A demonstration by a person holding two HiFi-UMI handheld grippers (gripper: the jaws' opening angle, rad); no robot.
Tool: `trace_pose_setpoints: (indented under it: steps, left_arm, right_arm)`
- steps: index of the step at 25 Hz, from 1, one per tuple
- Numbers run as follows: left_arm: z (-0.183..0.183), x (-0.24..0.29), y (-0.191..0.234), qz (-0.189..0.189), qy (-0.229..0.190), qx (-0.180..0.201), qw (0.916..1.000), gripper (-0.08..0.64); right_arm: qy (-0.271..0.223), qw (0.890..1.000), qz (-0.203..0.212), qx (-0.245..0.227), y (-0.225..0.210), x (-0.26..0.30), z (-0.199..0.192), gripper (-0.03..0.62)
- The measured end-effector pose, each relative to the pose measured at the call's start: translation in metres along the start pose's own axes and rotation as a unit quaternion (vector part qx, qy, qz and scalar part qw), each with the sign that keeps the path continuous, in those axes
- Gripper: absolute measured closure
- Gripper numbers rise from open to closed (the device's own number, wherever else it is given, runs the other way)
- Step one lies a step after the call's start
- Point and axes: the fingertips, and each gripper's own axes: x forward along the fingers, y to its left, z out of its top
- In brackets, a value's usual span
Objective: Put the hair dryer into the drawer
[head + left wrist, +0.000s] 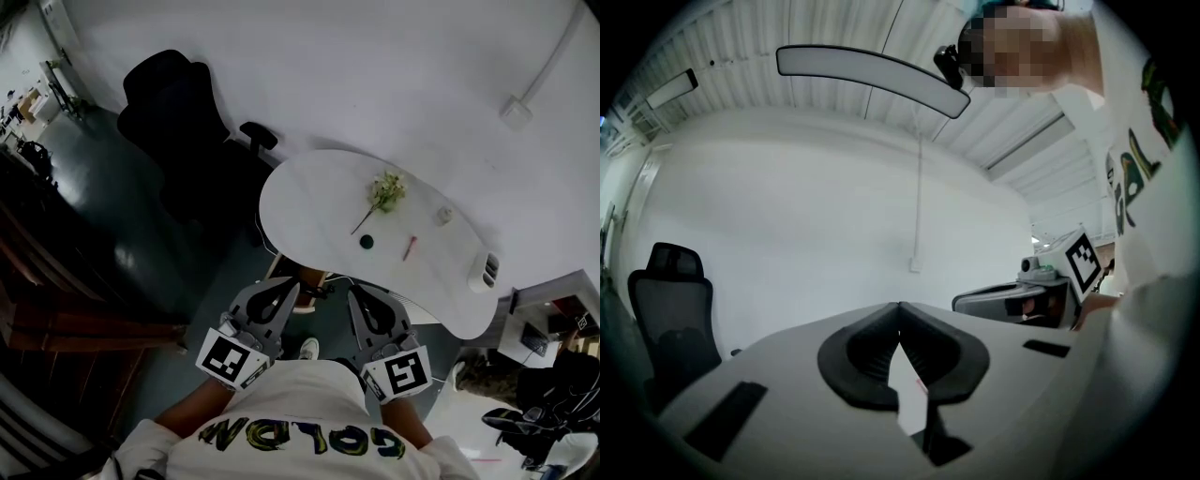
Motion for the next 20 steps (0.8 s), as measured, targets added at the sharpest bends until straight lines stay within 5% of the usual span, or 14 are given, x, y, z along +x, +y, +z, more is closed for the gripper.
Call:
trace_pose_setpoints:
  steps: [20]
  left_arm:
    - [0.002, 0.019, 0.009, 0.001, -0.003, 0.000, 1.0000, 0.548]
  right_arm:
    - [-0.010, 1.000, -0.020, 0.000, -0.019, 0.014, 0.003, 0.569]
